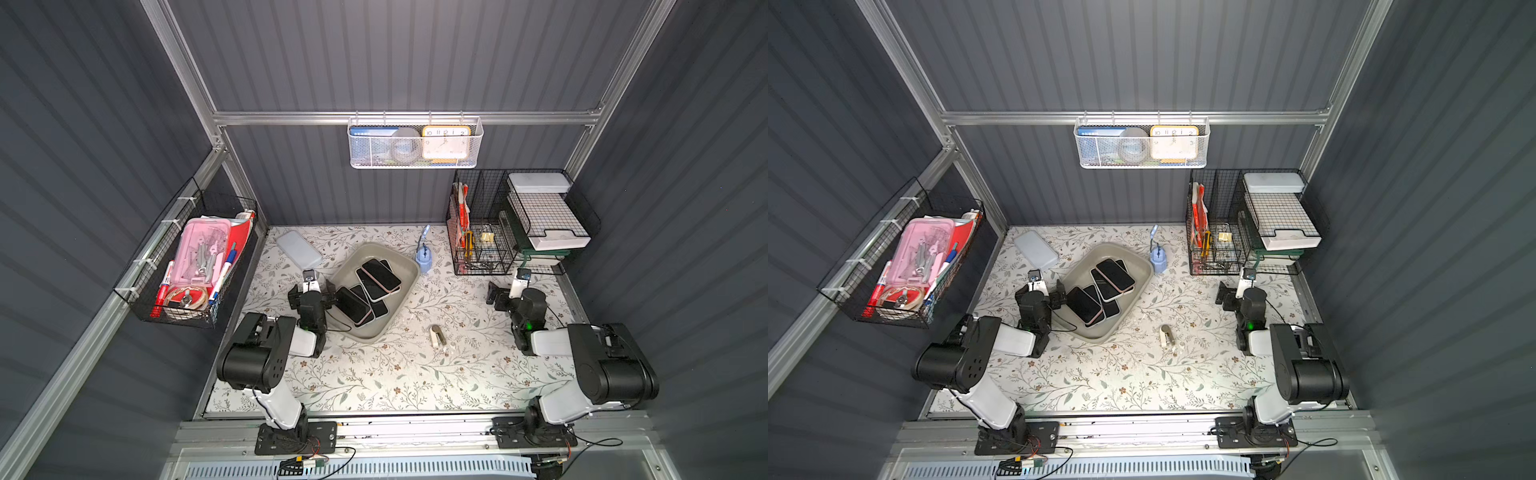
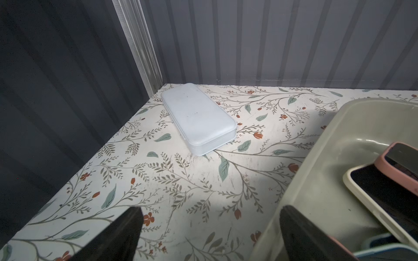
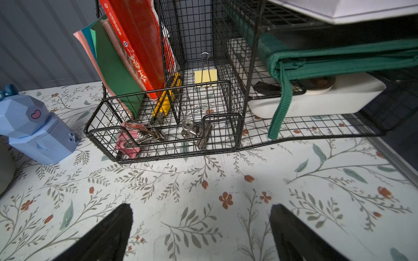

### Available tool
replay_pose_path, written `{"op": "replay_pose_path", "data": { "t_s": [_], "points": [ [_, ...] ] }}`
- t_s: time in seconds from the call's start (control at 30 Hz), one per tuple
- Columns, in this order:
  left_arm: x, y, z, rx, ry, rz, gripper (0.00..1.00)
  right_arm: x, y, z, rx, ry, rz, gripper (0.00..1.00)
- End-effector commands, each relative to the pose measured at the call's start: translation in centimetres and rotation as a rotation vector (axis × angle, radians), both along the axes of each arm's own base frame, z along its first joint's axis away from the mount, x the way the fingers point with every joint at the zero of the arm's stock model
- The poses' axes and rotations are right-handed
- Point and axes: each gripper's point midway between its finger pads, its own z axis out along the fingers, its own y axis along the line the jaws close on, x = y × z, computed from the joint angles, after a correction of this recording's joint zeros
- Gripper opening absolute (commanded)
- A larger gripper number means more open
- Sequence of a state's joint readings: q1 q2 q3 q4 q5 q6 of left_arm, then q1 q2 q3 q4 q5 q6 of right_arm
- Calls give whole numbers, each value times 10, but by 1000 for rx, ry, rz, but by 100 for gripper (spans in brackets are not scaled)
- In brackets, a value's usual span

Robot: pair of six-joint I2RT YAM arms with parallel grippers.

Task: Take the phone out of the storage box
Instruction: Move the storage box to the center of the board.

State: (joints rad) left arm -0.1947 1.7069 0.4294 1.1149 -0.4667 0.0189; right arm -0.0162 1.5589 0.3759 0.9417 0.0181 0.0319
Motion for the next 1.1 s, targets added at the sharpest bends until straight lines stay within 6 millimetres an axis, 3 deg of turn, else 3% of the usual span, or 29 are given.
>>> {"op": "replay_pose_path", "data": {
  "t_s": [0.0,0.77,0.83,0.93,1.07],
  "points": [
    [4,3,8,9,-29,10,99,1,0,0,-1,-4,4,99],
    [8,1,8,-5,-20,-24,96,1,-1,1,2,-7,0,98],
    [0,11,16,11,-50,39,83,-1,0,7,-8,-32,5,93],
    [-16,14,42,50,-91,115,91,-14,-6,27,-26,-66,-48,92],
    [-20,9,76,-60,4,139,92,-28,1,72,-53,-93,-88,92]
  ]
}}
